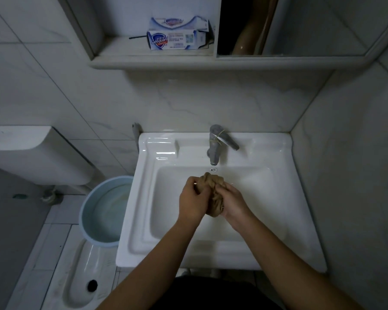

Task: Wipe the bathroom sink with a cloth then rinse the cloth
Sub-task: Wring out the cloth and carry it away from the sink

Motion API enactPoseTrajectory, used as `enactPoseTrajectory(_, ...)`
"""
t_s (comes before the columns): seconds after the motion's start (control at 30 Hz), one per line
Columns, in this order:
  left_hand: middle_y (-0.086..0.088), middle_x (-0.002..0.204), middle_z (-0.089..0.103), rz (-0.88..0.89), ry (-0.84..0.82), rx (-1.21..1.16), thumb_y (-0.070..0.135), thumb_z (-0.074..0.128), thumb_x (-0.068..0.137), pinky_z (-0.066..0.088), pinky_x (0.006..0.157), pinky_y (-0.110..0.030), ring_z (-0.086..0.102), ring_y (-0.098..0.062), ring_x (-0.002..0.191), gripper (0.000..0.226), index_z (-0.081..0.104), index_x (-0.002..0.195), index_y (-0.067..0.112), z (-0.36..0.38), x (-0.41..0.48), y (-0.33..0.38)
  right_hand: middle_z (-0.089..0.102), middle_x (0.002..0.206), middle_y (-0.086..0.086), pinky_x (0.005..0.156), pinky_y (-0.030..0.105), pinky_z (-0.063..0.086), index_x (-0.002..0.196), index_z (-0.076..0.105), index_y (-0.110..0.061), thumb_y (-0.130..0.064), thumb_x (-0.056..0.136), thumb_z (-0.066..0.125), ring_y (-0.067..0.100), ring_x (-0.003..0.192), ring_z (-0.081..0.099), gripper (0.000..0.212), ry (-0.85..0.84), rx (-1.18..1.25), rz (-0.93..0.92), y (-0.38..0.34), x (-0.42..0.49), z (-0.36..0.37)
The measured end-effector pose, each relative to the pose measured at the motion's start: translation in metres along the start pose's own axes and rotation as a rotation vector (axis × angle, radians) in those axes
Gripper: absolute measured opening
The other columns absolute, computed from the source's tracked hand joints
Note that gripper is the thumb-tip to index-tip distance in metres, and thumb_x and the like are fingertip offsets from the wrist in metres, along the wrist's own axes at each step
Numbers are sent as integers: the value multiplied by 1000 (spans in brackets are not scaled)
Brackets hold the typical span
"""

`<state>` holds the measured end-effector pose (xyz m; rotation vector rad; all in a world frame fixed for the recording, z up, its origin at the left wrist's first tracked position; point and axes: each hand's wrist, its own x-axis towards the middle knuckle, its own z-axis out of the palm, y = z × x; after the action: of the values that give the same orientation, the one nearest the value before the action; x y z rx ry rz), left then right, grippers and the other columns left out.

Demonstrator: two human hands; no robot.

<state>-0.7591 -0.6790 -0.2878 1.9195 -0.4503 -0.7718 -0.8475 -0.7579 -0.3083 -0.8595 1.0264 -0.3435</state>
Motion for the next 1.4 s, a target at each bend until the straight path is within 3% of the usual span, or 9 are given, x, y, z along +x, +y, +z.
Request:
enactPoseTrajectory(0.2, 3, 122, 65, -129, -178, -275, 28, 62, 96, 60, 78, -26, 69, -17, 105, 42, 51, 137, 30, -8, 13, -1, 79, 96, 1, 82, 35, 58, 91, 77, -27, -24, 94, 56, 22, 94, 74, 21, 115, -236, -105, -15, 2, 6)
enactPoseTrajectory(0.4, -16, 116, 72, -415, -270, -759, 41, 54, 97, 54, 99, -45, 69, -32, 112, 42, 71, 111, 6, -13, 23, -3, 78, 102, 5, 89, 38, 58, 95, 80, -17, -34, 98, 52, 21, 97, 74, 33, -92, -153, 63, -24, 4, 28)
enactPoseTrajectory(0.5, -17, 107, 72, -533, -290, -966, 41, 44, 99, 54, 89, -41, 69, -32, 101, 47, 73, 105, 5, -25, 31, -4, 72, 108, 3, 90, 39, 57, 109, 65, -20, -33, 88, 57, 18, 101, 70, 26, -108, -509, -50, -29, 3, 39)
enactPoseTrajectory(0.6, -18, 104, 69, -572, -276, -1034, 38, 42, 100, 51, 91, -42, 67, -32, 97, 43, 68, 97, 5, -30, 40, -3, 65, 101, -6, 71, 26, 52, 113, 45, -27, -30, 82, 61, 9, 91, 65, 35, -56, -746, -227, -24, -4, 44)
enactPoseTrajectory(0.77, -13, 91, 61, -621, -149, -935, 39, 54, 93, 50, 99, -46, 61, -32, 100, 30, 59, 84, 11, -21, 54, -1, 65, 105, -7, 81, 32, 56, 117, 54, -30, -35, 81, 66, 13, 94, 64, 39, 84, -822, -327, -21, -11, 48)
enactPoseTrajectory(0.9, -11, 79, 67, -559, -155, -718, 47, 54, 91, 54, 85, -40, 67, -29, 84, 42, 66, 76, 10, -16, 64, -3, 73, 106, -3, 91, 41, 58, 113, 63, -31, -42, 78, 72, 13, 99, 71, 37, -157, -561, -55, -29, -3, 45)
enactPoseTrajectory(1.07, -15, 96, 79, -521, -324, -469, 48, 49, 100, 58, 81, -37, 75, -26, 87, 49, 76, 98, 7, -20, 72, -7, 78, 92, -2, 60, 24, 54, 104, 72, -30, -36, 79, 78, 12, 79, 74, 26, -346, -608, 23, -44, 17, 32)
enactPoseTrajectory(1.23, -7, 110, 68, -73, -268, -215, 13, 51, 102, 56, 85, -36, 65, -26, 103, 20, 66, 114, 11, -38, 83, -13, 73, 74, 5, 45, 22, 42, 93, 77, -18, -46, 66, 78, 16, 59, 67, 39, -309, -518, 261, -47, 41, 13)
enactPoseTrajectory(1.4, -9, 161, 39, 825, -432, 674, 7, 62, 82, 35, 114, -31, 39, -22, 144, 75, 39, 153, 13, -57, 85, -28, 64, 67, -1, 31, 15, 29, 71, 79, -19, -43, 71, 75, 8, 52, 55, 24, -416, -215, 539, -46, 60, -1)
